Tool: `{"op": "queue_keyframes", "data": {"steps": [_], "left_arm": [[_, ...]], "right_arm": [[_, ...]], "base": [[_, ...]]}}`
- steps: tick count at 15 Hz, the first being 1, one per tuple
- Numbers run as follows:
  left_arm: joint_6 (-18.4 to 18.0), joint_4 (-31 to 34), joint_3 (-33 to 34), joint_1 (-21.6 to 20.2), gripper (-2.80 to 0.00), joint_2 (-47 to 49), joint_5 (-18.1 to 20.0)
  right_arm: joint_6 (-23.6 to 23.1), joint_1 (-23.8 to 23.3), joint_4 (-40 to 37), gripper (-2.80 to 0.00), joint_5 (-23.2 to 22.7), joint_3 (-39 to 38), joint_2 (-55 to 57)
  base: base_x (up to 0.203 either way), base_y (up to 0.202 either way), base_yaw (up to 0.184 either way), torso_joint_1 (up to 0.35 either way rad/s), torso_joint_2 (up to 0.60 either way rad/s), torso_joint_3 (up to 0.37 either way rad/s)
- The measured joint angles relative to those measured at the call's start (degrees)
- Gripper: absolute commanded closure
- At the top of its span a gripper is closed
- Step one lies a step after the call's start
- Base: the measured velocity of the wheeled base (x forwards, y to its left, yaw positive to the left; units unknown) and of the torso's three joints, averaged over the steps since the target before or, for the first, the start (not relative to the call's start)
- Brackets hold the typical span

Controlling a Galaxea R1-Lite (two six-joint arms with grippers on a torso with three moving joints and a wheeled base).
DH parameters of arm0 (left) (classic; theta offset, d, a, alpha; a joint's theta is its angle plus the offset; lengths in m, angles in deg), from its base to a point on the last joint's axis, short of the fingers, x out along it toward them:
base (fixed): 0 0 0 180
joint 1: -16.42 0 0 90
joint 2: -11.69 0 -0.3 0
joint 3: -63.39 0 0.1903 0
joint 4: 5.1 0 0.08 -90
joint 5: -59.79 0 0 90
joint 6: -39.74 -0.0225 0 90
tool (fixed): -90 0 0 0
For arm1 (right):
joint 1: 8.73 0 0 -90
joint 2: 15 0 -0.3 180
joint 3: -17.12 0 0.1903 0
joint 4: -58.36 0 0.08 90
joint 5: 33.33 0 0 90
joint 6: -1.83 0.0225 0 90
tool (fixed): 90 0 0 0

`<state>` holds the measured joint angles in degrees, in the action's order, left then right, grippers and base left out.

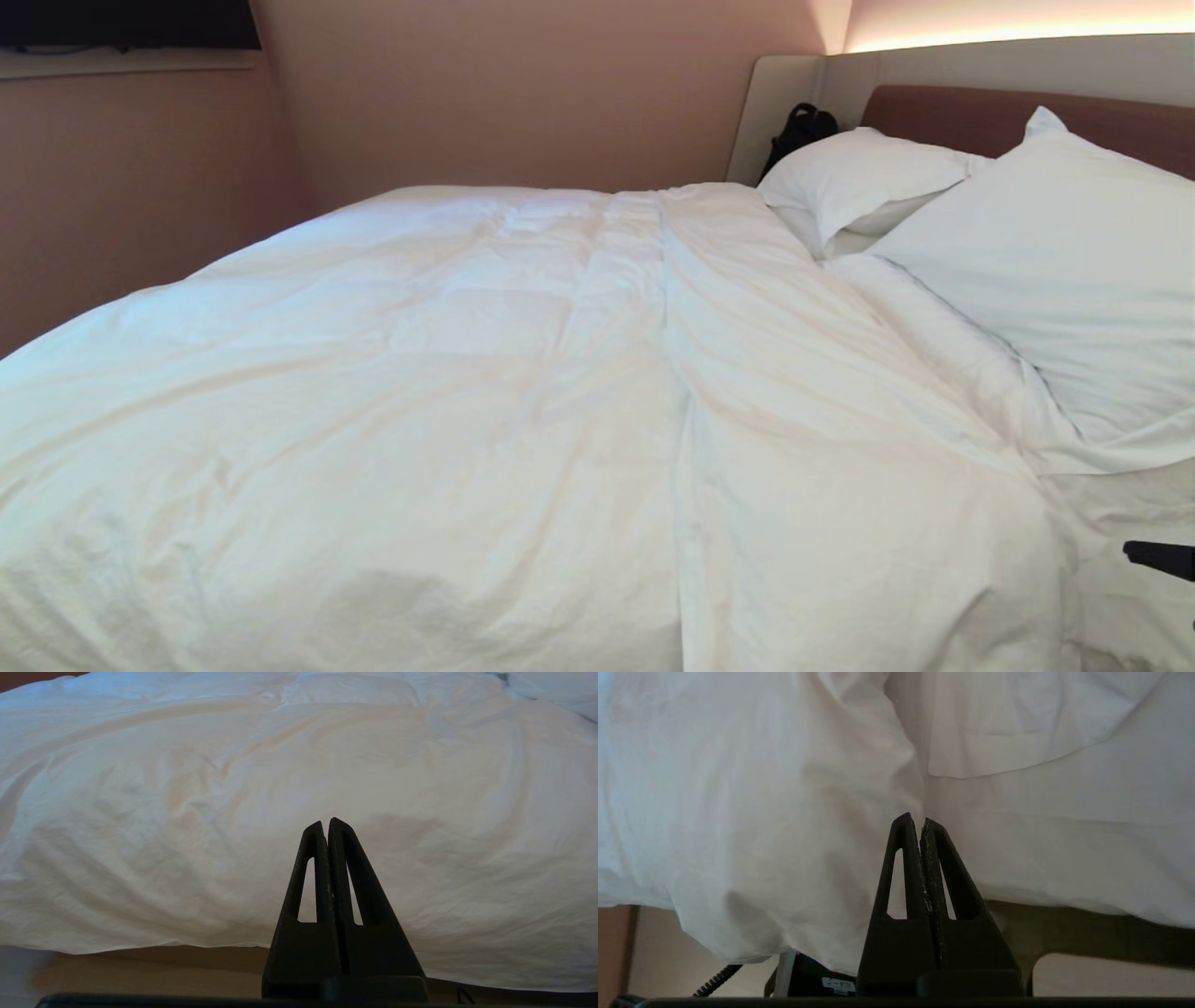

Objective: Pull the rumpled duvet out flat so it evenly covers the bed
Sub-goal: Flatten the corners of the folded blanket

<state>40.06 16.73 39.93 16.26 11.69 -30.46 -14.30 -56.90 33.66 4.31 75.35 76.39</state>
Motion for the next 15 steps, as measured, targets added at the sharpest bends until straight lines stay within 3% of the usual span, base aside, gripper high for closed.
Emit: {"op": "queue_keyframes", "data": {"steps": [6,13,14,15], "left_arm": [[0.00,0.02,0.00,0.00,0.00,0.00,0.03],[-0.01,-0.02,0.00,0.00,0.00,0.00,0.01],[0.00,0.00,0.00,0.00,0.00,0.00,0.01],[0.02,-0.01,0.00,0.00,0.00,0.00,-0.02]], "right_arm": [[-10.33,-1.75,0.40,0.00,-9.64,3.72,10.17],[-13.88,-1.44,0.74,0.00,-10.95,1.51,11.30],[-14.12,-1.44,1.06,-2.80,-10.88,0.14,10.95],[-14.28,-1.45,1.89,-2.80,-10.85,-0.71,10.60]], "base": [[0.000,0.000,0.000,0.000,0.00,0.000],[0.000,0.000,0.000,0.000,0.00,0.000],[0.000,0.000,0.000,0.000,0.00,0.000],[0.000,0.000,0.000,0.000,0.00,0.000]]}}
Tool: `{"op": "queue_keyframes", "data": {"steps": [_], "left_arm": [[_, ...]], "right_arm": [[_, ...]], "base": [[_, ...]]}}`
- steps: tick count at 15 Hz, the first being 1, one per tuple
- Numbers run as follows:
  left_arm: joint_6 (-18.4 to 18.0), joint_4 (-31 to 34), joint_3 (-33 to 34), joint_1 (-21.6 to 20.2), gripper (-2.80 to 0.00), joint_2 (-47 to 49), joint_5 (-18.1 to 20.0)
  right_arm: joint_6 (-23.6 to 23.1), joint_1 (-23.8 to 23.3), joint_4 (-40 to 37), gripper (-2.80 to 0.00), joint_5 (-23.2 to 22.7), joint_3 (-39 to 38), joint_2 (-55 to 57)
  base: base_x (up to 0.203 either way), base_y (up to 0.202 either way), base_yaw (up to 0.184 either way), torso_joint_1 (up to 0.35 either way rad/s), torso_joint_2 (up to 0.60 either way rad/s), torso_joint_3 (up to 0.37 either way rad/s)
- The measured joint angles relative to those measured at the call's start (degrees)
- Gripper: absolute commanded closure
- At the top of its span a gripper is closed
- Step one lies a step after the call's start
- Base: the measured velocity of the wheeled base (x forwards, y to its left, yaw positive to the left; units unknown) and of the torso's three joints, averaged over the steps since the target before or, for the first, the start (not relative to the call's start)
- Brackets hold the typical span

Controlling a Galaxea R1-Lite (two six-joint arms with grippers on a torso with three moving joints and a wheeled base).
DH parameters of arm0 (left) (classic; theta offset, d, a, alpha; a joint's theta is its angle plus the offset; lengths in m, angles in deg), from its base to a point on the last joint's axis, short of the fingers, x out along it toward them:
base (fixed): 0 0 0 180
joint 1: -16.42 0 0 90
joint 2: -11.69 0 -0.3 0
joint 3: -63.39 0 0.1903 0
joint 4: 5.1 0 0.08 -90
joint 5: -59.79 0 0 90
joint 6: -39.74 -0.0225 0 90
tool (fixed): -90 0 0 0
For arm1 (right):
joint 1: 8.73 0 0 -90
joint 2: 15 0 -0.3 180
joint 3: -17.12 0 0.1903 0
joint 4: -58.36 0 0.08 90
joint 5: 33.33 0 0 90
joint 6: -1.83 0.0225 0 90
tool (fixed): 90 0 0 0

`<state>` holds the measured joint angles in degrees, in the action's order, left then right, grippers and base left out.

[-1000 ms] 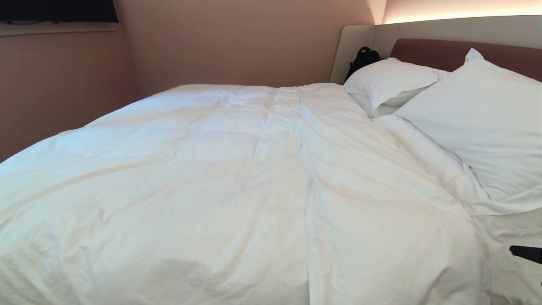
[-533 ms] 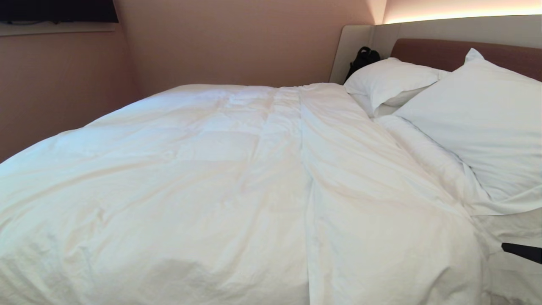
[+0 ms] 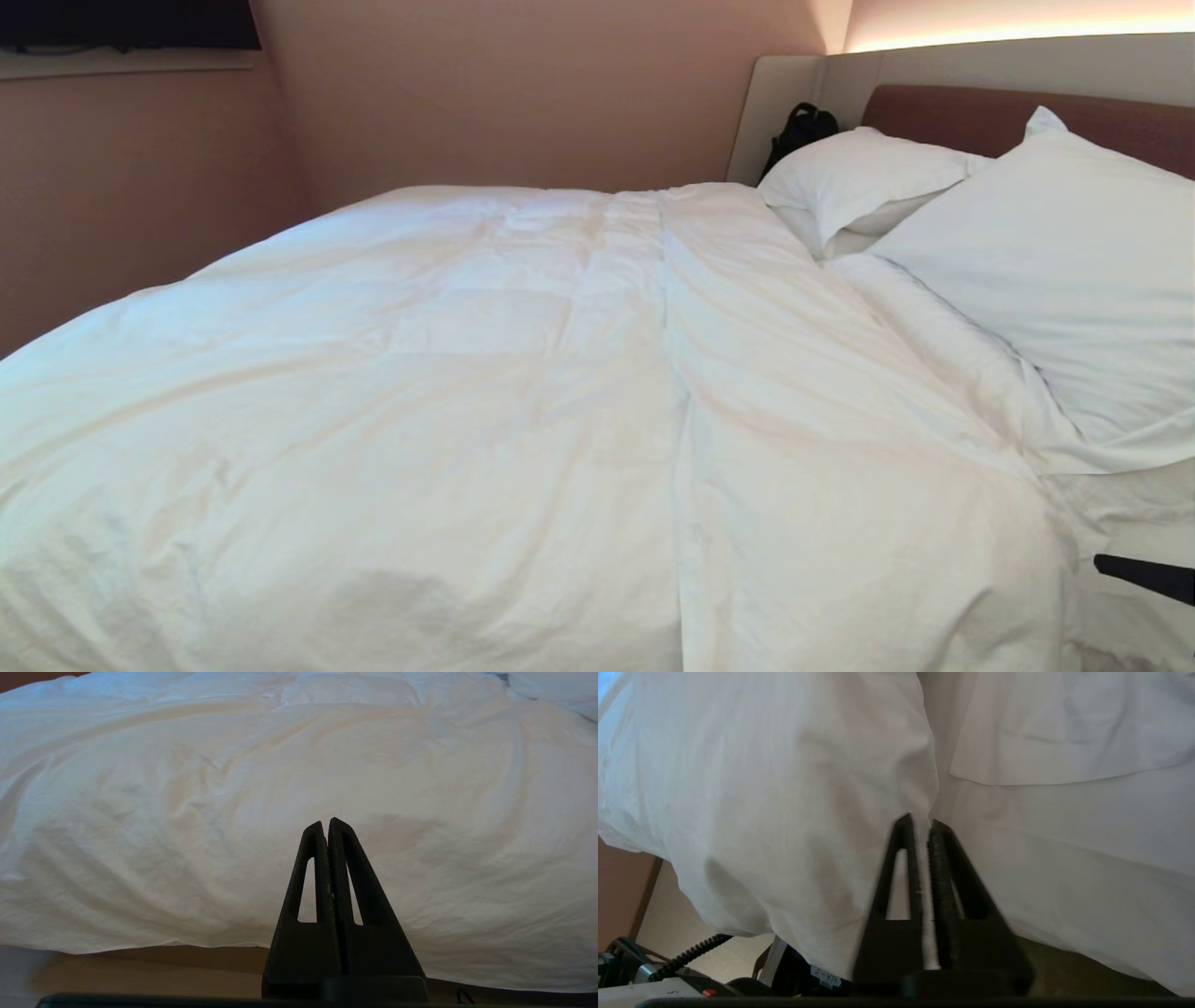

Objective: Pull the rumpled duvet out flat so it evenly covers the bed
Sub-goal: Flatten the corners of the folded blanket

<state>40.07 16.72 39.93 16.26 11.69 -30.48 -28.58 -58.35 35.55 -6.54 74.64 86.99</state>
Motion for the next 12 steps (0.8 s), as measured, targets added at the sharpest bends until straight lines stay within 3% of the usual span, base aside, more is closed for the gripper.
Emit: {"op": "queue_keyframes", "data": {"steps": [7,12], "left_arm": [[0.00,0.01,0.00,0.00,0.00,0.00,0.02],[0.00,-0.01,0.00,0.02,0.00,0.00,0.03]], "right_arm": [[-0.36,0.11,5.41,-2.80,1.00,-12.33,-9.06],[-0.39,3.12,6.71,-2.80,1.80,-12.83,-8.64]], "base": [[0.000,0.000,0.000,0.000,0.00,0.000],[0.000,0.000,0.000,0.000,0.00,0.000]]}}
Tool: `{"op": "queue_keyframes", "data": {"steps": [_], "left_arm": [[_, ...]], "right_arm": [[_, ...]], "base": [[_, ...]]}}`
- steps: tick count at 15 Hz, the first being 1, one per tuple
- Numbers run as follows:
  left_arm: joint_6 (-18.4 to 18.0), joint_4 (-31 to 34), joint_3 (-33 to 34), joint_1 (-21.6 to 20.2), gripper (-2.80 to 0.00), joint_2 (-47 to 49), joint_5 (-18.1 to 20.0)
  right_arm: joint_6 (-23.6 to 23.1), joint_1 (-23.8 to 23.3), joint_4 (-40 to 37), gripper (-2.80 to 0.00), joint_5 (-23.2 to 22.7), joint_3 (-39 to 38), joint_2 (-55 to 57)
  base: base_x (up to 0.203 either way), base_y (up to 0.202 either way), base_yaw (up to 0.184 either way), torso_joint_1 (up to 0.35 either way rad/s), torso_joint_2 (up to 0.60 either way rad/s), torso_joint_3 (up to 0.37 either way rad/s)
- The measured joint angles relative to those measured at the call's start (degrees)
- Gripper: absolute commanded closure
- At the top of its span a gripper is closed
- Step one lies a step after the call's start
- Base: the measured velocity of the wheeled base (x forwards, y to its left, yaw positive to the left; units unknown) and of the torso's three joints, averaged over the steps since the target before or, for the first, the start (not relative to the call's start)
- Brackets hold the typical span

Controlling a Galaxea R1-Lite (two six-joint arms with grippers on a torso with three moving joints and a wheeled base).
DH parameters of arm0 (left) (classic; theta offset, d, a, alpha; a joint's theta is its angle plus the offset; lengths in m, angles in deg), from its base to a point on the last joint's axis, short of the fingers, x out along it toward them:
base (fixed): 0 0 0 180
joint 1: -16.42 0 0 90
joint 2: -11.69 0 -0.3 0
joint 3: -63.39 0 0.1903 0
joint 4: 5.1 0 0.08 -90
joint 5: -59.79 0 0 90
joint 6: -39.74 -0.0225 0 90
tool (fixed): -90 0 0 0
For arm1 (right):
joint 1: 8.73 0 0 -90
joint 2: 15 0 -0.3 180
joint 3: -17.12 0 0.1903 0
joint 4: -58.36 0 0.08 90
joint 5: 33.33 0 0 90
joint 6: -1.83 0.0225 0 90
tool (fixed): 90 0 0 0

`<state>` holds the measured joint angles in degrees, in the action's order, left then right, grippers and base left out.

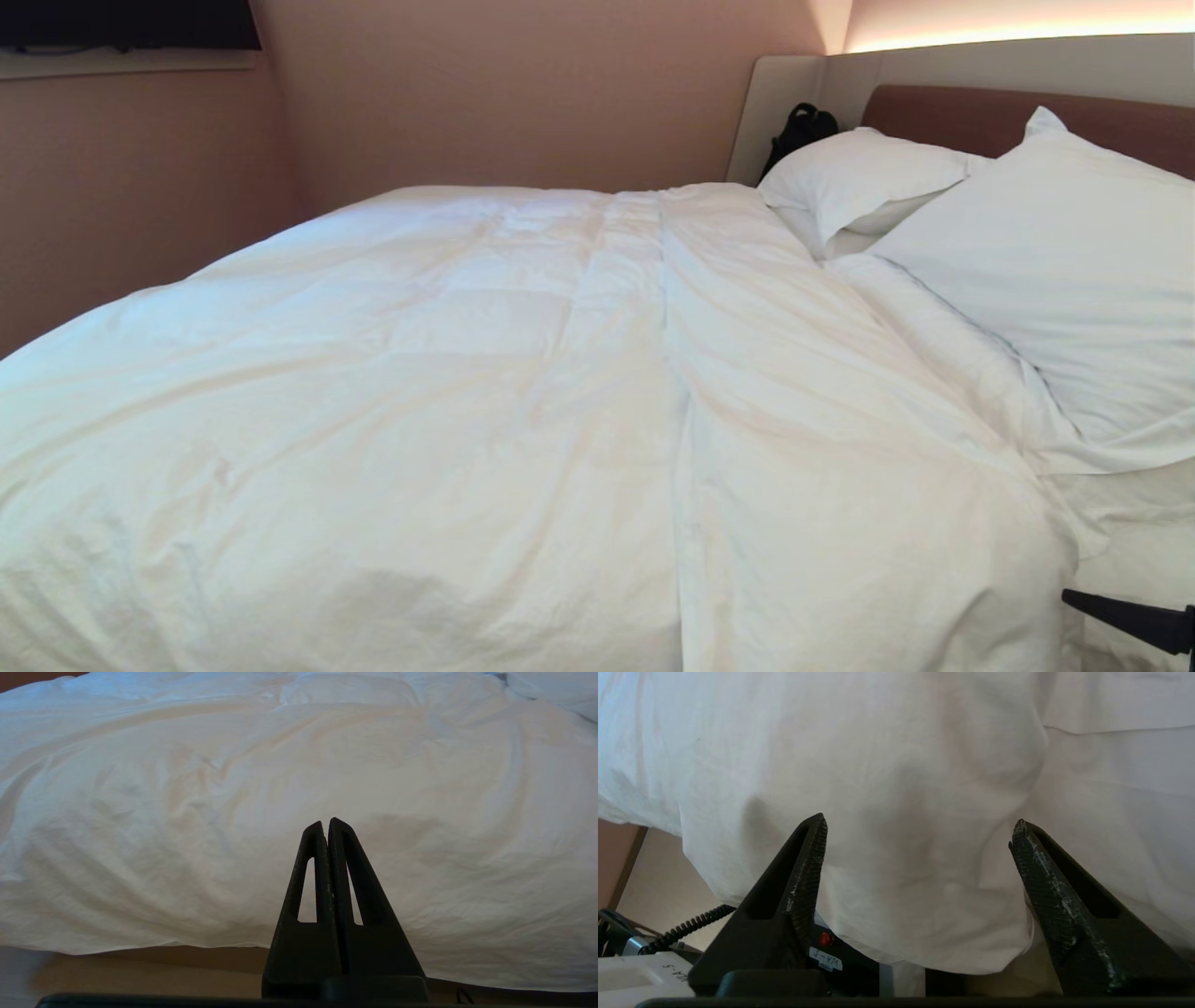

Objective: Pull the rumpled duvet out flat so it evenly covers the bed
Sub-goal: Flatten the corners of the folded blanket

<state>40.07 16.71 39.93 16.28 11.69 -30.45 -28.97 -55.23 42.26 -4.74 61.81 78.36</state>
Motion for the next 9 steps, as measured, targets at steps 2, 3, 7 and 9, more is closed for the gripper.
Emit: {"op": "queue_keyframes", "data": {"steps": [2,3,7,9], "left_arm": [[-0.02,0.02,0.00,-0.02,0.00,0.00,-0.01],[-0.02,0.00,0.00,-0.02,0.00,0.00,0.02],[0.00,0.02,0.00,-0.02,0.00,0.00,-0.01],[-0.02,0.02,0.00,-0.02,0.00,0.00,-0.01]], "right_arm": [[-0.02,0.65,1.23,-2.80,0.02,0.26,1.66],[-0.02,0.76,1.73,-2.80,0.00,0.54,2.51],[-0.04,0.81,3.80,-2.80,-0.02,3.21,7.02],[-0.11,0.85,3.99,-2.80,-0.04,4.05,8.43]], "base": [[0.000,0.000,0.000,0.000,0.00,0.000],[0.000,0.000,0.000,0.000,0.00,0.000],[0.000,0.000,0.000,0.000,0.00,0.000],[0.000,0.000,0.000,0.000,0.00,0.000]]}}
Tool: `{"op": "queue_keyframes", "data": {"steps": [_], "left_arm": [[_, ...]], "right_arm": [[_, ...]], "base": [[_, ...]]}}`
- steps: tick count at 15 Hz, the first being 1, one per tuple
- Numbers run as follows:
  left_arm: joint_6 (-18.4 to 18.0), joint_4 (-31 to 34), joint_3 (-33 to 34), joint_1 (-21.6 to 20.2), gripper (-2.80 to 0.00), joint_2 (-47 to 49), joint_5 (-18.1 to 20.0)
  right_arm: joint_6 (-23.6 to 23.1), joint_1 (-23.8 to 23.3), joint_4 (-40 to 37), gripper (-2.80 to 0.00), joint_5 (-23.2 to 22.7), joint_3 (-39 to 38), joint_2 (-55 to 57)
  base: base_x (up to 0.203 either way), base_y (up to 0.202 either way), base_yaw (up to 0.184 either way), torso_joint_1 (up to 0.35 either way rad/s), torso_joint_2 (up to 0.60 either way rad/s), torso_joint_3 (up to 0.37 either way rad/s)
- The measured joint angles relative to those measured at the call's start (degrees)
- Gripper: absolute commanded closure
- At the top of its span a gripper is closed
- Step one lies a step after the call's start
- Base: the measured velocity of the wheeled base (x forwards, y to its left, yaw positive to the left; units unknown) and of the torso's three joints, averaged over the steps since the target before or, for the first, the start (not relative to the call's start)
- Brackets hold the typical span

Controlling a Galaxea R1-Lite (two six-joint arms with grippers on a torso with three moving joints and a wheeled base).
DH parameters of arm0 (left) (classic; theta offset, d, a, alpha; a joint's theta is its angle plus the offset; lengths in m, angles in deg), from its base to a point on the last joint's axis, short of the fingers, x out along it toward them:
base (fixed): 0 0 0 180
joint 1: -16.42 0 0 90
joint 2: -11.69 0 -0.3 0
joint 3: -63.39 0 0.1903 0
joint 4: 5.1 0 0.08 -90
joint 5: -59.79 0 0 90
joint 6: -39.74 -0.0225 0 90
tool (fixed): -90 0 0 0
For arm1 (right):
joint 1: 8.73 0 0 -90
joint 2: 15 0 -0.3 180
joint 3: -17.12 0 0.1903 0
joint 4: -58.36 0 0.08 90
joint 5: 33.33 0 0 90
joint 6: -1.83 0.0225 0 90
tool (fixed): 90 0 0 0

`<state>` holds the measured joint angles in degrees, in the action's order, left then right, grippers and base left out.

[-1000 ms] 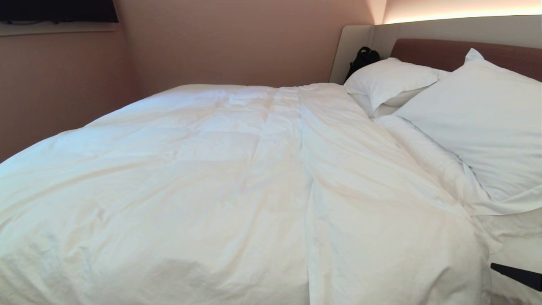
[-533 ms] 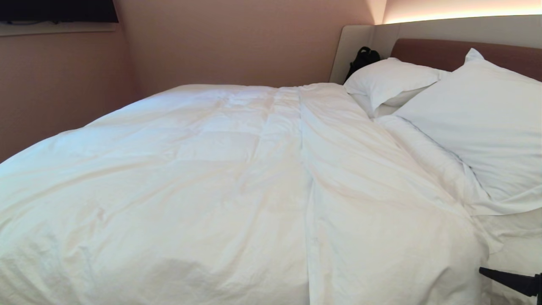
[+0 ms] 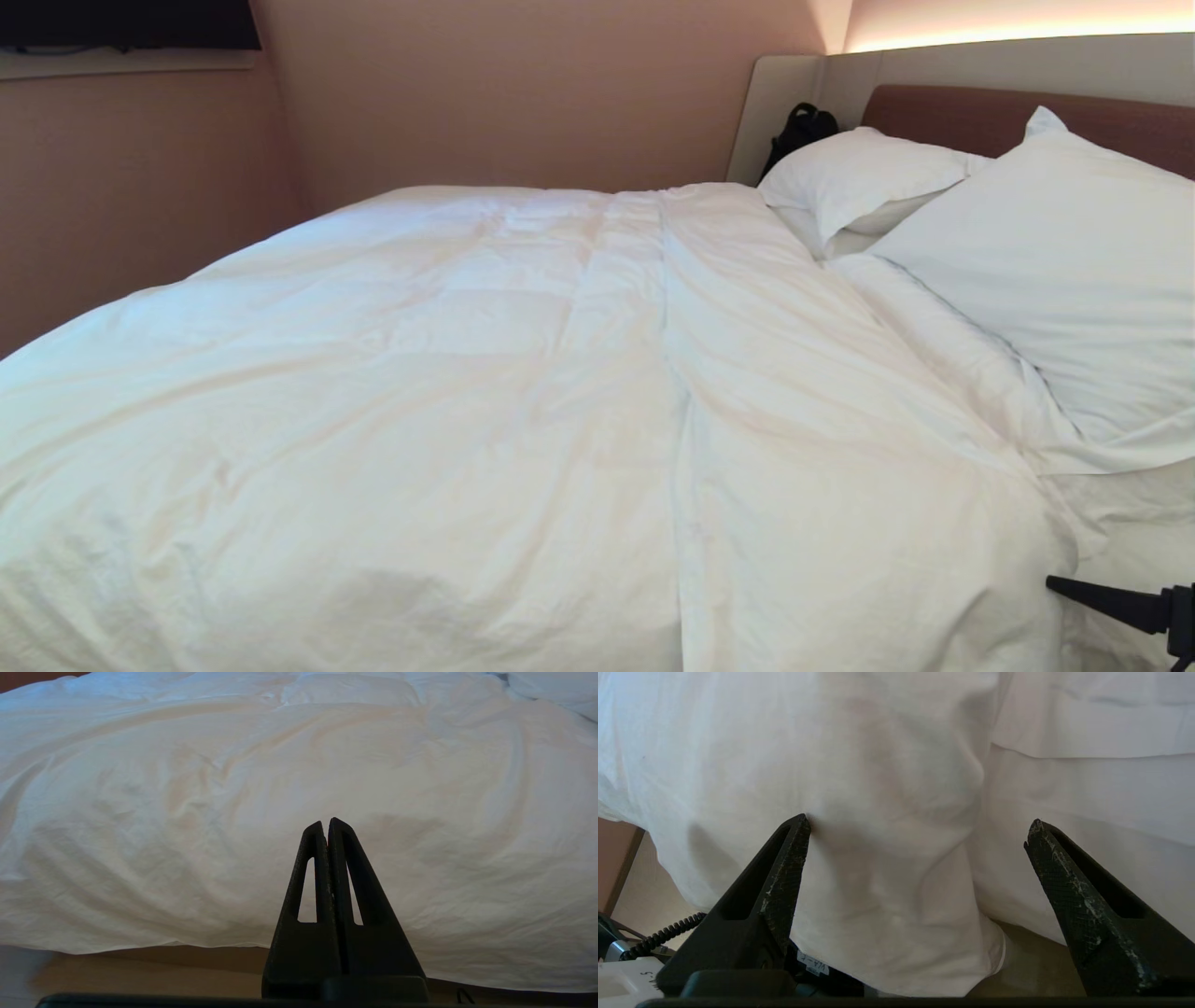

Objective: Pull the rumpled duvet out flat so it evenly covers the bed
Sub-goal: Flatten the corners of the folded blanket

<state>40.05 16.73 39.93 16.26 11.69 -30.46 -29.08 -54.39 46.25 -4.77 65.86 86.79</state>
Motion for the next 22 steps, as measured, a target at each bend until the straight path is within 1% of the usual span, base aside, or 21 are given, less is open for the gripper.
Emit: {"op": "queue_keyframes", "data": {"steps": [10,22], "left_arm": [[0.02,0.00,0.00,0.00,0.00,0.00,0.02],[0.02,0.00,0.00,0.00,0.00,0.00,0.00]], "right_arm": [[-0.26,5.67,0.06,-2.80,0.04,0.17,1.12],[-0.28,10.81,0.00,-2.80,0.06,0.28,2.51]], "base": [[0.000,0.000,0.000,0.000,0.00,0.000],[0.000,0.000,0.000,0.000,0.00,0.000]]}}
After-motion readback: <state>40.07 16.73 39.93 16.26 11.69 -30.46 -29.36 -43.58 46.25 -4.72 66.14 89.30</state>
